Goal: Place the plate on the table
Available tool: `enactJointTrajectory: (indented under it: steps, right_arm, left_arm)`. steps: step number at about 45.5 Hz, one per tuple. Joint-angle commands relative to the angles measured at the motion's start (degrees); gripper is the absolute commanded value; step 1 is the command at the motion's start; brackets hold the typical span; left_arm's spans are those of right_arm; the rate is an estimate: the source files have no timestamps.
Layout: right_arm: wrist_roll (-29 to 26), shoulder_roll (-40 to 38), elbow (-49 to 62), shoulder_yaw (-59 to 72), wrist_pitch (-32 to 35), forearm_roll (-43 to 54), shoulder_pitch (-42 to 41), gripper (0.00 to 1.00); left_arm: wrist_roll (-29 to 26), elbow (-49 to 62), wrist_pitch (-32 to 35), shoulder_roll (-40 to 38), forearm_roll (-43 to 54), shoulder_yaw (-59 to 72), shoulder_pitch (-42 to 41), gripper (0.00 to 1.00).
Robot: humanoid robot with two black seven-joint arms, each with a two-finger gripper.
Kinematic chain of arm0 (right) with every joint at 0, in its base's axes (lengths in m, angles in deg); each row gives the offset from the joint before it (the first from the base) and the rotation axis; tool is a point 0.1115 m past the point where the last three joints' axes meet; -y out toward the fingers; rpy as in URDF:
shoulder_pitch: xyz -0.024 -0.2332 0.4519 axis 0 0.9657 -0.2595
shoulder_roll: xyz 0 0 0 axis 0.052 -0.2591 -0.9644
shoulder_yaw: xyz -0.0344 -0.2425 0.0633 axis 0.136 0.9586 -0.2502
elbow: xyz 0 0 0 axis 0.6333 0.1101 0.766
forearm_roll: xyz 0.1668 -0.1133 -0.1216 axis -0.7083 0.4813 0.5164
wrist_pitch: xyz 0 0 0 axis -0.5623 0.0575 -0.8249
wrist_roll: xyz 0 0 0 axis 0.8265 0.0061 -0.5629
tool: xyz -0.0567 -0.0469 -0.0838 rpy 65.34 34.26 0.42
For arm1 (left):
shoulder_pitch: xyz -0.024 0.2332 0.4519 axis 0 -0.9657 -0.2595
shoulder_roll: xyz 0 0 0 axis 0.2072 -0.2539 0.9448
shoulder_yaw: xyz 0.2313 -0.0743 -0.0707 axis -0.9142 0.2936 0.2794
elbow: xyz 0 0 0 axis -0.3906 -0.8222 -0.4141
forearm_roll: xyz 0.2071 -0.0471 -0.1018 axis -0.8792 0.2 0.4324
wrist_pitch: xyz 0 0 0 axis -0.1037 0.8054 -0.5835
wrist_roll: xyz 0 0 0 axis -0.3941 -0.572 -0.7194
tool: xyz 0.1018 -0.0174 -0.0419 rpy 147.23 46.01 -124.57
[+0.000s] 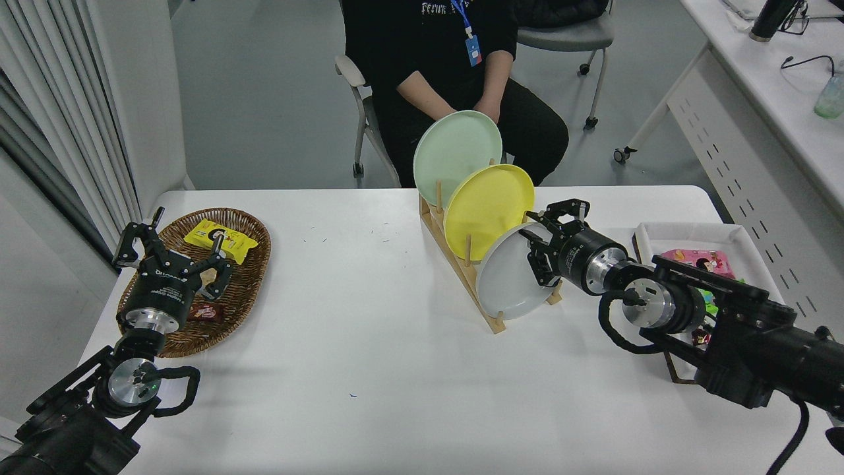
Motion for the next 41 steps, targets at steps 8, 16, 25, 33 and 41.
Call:
enactJointTrajectory:
  steps: [8,16,25,33,41]
  right_arm:
    - [0.1,0.0,-0.2,0.0,0.3,0.1,-0.1,0.20]
    - [0.1,0.0,-0.2,0.0,0.3,0.1,0.0,0.16]
    - [0.1,0.0,-0.3,0.0,0.4,0.9,-0.1,0.12]
    - [0.1,0.0,-0.5,-0.1,0.5,0.9,-0.1,0.08]
    - [0.1,0.0,-0.8,-0.6,0.6,0.9,-0.1,0.03]
  left_arm:
    - [0.0,0.0,-0.1,0.0,0.0,0.0,0.0,0.98]
    - [0.0,0.0,0.0,0.0,0.0,0.0,0.0,0.98]
    - [0.0,0.0,0.0,0.0,0.0,0.0,0.0,0.98]
    - [0.0,0.0,0.0,0.0,0.0,0.0,0.0,0.98]
    - [0.0,0.0,0.0,0.0,0.0,0.0,-0.1,0.98]
